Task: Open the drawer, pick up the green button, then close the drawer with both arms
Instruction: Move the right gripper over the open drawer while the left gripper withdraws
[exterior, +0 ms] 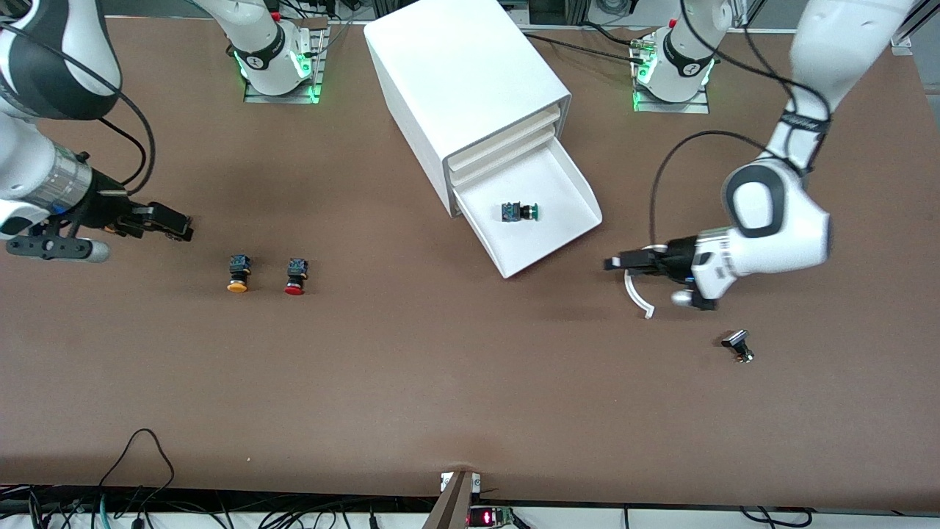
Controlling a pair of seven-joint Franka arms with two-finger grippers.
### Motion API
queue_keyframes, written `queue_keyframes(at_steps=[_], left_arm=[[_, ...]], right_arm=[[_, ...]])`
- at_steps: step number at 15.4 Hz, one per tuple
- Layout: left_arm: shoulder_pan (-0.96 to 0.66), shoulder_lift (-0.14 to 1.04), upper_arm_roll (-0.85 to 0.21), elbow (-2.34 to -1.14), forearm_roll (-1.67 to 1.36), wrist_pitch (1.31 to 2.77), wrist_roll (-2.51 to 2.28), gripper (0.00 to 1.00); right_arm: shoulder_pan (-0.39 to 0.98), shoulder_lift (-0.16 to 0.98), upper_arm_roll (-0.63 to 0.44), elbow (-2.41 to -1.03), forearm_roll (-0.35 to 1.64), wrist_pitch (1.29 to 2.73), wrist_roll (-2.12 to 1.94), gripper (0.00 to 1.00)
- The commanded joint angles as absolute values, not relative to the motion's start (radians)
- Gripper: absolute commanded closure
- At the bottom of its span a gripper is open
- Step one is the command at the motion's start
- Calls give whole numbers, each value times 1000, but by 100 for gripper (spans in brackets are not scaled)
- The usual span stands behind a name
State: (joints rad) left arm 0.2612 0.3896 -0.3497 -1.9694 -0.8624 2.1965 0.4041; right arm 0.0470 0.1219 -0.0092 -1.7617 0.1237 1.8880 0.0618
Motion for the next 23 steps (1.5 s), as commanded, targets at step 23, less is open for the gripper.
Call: queue_keyframes(at_steps=[23], left_arm=[[175,-12,-206,-1709,23,1647,11,0]], right_arm=[[844,811,66,-1088,-36,2033,-331,2]])
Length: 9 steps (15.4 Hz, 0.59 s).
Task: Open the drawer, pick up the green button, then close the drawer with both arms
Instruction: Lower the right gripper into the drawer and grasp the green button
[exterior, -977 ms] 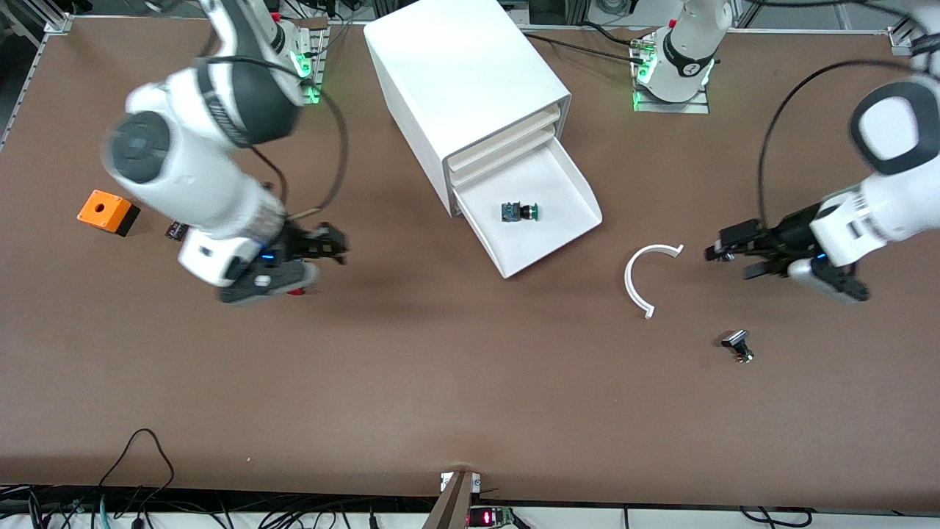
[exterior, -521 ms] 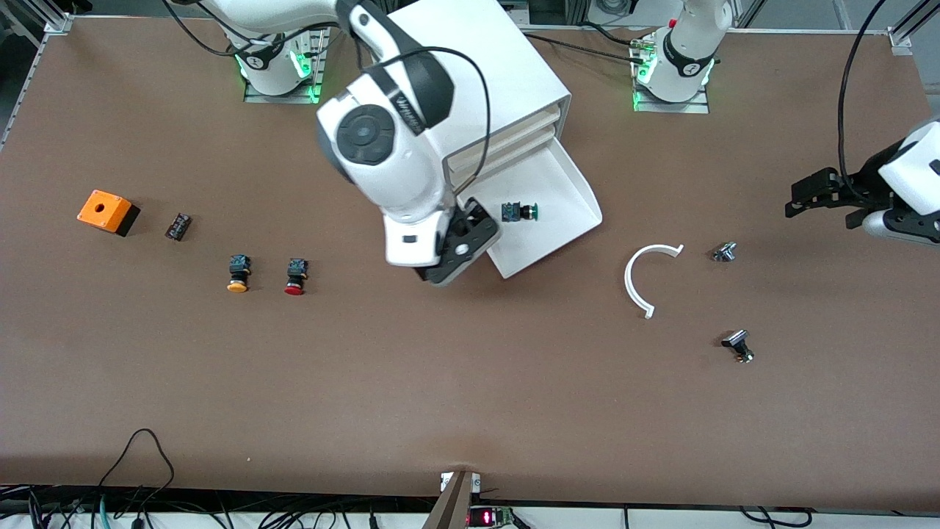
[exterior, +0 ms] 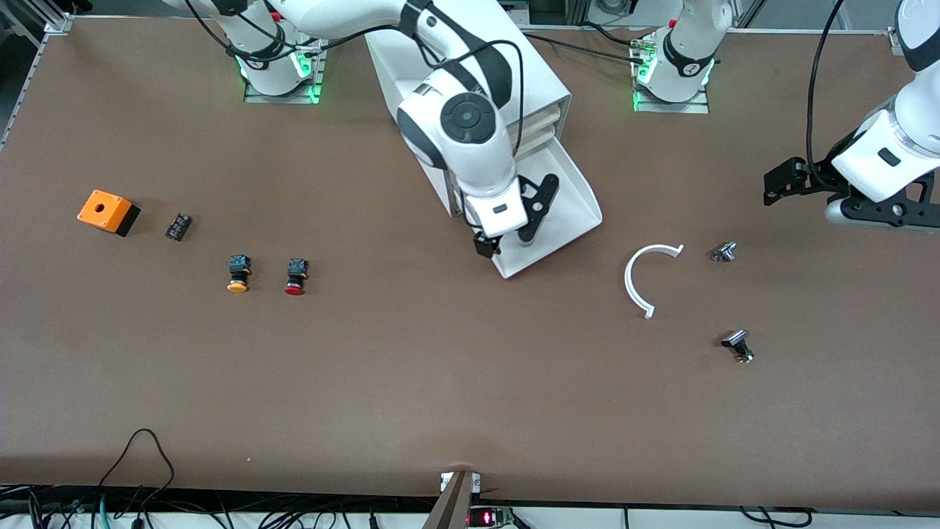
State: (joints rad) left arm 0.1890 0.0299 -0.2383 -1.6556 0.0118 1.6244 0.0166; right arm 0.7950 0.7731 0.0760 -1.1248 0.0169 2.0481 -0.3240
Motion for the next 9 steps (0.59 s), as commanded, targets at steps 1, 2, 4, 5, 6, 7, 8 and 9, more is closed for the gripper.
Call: queue_keyframes(at_steps=[1,2,4,5,6,7,8,9], left_arm=[[176,-12,-204,-1710,21,1644,11,0],[176,-12,-206,-1707,21,1640,8,0],[181,-8,-207,-1698,18,1634,8,0],[183,-8,-207,-1698,11,1632,8,0],[184,-8,-207,-1698,8,1631,6,0],[184,-8,-207,-1697,8,1631,6,0],[184,-8,-207,-1697,8,1629,6,0],[184,-8,-209,-1695,6,1629,6,0]], right_arm=[[854,822,66,-1088,-50,2037,-331,2],[861,825,66,-1088,-51,2040,-333,2],[862,839,71,-1089,-70,2039,-334,2],[862,847,74,-1095,-84,2039,-336,2],[865,847,75,-1107,-89,2039,-339,2],[867,847,77,-1127,-90,2039,-342,2],[868,847,89,-1146,-94,2036,-345,2],[879,847,95,-1158,-116,2033,-344,2]])
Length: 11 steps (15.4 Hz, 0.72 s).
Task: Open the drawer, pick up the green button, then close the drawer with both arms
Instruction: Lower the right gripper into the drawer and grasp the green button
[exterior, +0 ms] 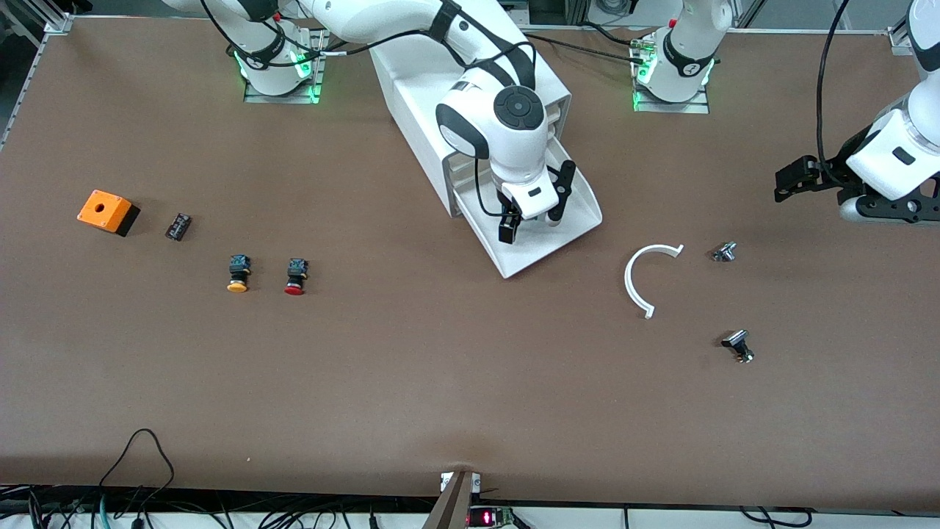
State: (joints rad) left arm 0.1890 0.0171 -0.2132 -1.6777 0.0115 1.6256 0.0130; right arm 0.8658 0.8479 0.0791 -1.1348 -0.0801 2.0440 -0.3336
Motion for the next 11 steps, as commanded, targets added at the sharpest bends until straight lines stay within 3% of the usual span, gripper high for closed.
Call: queue_keyframes(at_steps=[1,11], left_arm=[[184,-9,-209,-1695,5,1629,6,0],[186,-8,-207,-1692,-8,1628,6,0]], right_arm=[[887,847,100,-1170,-138,2034,-344,2],[908,847,127,-1210,-190,2011,-333,2]])
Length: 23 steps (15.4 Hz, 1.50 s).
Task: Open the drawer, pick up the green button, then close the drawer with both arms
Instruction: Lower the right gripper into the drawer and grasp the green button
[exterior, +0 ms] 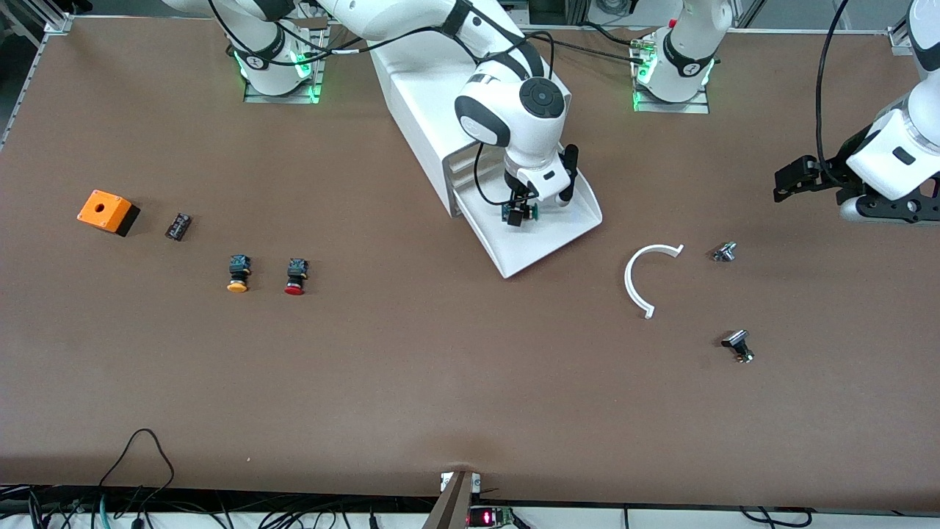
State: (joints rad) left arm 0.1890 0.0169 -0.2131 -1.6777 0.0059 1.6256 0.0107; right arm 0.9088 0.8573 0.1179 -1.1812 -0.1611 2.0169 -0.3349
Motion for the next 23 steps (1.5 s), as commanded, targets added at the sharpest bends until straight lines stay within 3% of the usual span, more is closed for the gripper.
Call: queue_keyframes(at_steps=[1,4,5,7,9,13,23], left_arm=[[186,-8,-207,-1692,-8,1625,8,0],[184,-9,-207,-1690,-8,1620,8,0],[186,-8,-209,-1690,-8,1618,8,0],[186,-8,-209,-1690,-9,1618,8,0],[186,-8,-209,-1690,-8,1618,8,0],[186,-8,-209,-1689,-8,1617,8,0],[184,-6,-209,-1674,-28,1603,8,0]], right_arm=[[907,847,132,-1212,-192,2011,-334,2],[904,848,140,-1220,-212,2013,-331,2],[904,851,141,-1220,-221,2017,-331,6],[904,865,158,-1220,-276,2022,-330,28],[899,876,176,-1220,-323,2025,-316,39],[899,881,181,-1218,-330,2051,-295,48],[893,880,178,-1160,-331,2063,-252,57]])
